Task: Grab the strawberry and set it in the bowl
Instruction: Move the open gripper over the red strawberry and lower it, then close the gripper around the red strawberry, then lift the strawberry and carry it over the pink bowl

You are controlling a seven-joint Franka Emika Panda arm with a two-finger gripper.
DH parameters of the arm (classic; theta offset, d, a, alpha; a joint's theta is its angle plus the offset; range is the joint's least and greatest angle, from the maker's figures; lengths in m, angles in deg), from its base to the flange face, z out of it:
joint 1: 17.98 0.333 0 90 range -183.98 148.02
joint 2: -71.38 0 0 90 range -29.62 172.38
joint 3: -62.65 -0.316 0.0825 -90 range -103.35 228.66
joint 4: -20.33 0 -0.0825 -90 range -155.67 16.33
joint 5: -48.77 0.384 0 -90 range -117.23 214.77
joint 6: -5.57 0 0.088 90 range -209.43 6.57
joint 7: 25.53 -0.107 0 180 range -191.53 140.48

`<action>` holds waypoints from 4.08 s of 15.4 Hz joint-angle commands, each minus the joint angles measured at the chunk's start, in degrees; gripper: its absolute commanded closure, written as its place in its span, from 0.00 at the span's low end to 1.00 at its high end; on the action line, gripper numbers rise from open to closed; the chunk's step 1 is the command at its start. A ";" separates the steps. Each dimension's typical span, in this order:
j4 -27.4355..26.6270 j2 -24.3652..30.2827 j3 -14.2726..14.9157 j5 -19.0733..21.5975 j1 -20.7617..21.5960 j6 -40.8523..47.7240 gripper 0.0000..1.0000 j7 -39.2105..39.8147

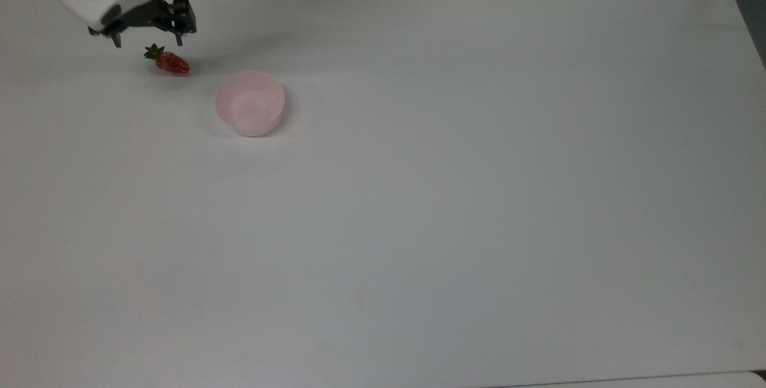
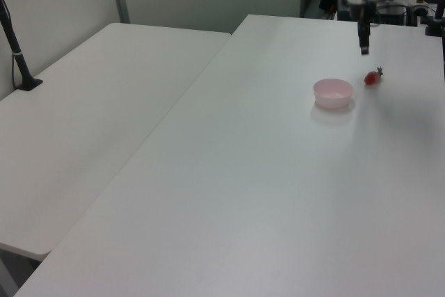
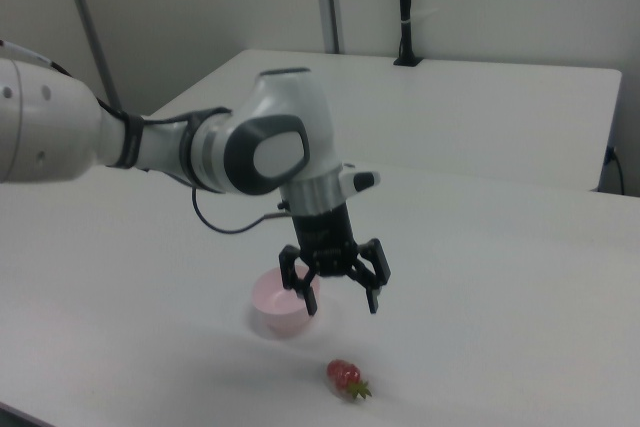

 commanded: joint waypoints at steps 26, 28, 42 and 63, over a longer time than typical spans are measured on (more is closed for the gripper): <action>-2.37 -7.77 -0.97 -3.99 -0.59 -1.79 0.77 21.05; -2.36 -6.81 -0.97 -3.55 -0.95 -0.91 0.76 20.96; -3.68 -5.57 -0.88 9.10 -6.31 -2.14 0.04 -3.03; -5.00 -4.61 -0.80 4.27 -6.84 -0.21 0.73 2.59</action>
